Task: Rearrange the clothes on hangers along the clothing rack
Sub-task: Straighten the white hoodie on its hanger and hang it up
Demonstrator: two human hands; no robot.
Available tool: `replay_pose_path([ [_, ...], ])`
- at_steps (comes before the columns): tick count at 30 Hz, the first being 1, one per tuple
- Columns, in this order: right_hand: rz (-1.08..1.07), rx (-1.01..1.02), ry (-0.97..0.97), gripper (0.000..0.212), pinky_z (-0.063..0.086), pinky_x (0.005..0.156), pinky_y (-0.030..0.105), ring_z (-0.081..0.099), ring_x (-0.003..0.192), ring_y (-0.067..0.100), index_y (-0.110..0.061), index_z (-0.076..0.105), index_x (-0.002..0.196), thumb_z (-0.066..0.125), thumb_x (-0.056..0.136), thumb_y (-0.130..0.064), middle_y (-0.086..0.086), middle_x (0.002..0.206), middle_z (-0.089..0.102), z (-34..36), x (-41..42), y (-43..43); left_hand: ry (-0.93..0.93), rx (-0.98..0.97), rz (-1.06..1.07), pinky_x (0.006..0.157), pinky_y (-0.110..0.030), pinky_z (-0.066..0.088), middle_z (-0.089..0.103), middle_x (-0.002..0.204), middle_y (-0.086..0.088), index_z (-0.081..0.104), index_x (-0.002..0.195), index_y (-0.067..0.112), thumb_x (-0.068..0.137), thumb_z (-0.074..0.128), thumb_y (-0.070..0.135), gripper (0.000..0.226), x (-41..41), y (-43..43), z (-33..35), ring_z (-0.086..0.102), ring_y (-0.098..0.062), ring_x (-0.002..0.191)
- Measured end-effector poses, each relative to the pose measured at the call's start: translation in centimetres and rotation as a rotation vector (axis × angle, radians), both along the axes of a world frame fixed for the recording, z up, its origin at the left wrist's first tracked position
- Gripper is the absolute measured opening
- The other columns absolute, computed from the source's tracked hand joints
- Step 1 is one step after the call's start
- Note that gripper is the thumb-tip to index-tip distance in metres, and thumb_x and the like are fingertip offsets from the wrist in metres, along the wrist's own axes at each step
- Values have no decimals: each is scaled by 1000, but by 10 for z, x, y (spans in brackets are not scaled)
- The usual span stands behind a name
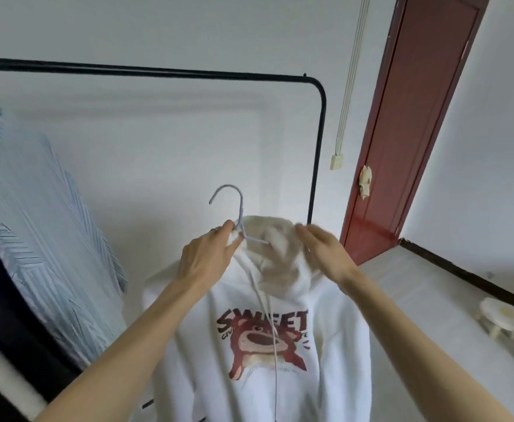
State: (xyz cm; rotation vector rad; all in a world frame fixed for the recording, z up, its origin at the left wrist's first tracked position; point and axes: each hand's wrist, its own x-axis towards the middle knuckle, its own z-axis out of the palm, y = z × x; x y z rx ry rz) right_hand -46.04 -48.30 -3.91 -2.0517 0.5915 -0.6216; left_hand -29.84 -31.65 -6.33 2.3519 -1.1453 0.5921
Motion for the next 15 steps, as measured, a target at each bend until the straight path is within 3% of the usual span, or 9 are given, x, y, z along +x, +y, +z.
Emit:
replay_pose_path([
  [2,55,-71,298,54,44,75,27,59,80,13,-21,63,83,36,93,-67,-7,84,64,-17,-9,-11,75,15,-56,58,-33,38,62,82,1,47,99,21,96,39,54,34,-5,-4,-1,60,-32,76],
  [4,31,-76,394,74,48,77,31,64,80,20,-9,69,80,29,93,-71,4,85,70,-30,-7,-12,201,-11,-163,56,-31,35,54,72,8,52,94,25,91,52,54,29,-19,-12,-1,52,-21,68],
  [6,-55,-55,300,79,52,81,37,67,84,27,-4,71,78,28,93,-70,11,84,72,-43,-2,-10,298,-61,-262,56,-28,35,51,66,10,55,85,25,86,62,51,27,-30,-19,-5,46,-11,63],
  [8,-168,-68,229,72,52,82,39,66,84,28,-12,69,73,29,94,-68,9,82,71,-51,1,-9,364,-150,-313,58,-24,36,51,65,8,56,79,24,85,66,45,24,-32,-19,-8,46,-8,62],
  [12,-395,-118,127,68,45,69,35,60,74,29,-21,51,55,23,94,-69,4,65,59,-53,0,-19,440,-363,-263,54,-21,36,56,64,3,60,82,25,87,68,26,10,-18,7,-18,46,-10,56],
  [15,-472,-174,37,70,36,56,31,52,58,25,-19,36,45,24,96,-65,0,49,47,-53,-3,-22,453,-325,-272,62,-23,46,65,76,10,60,88,32,86,69,28,10,-12,31,-30,60,-9,67],
])
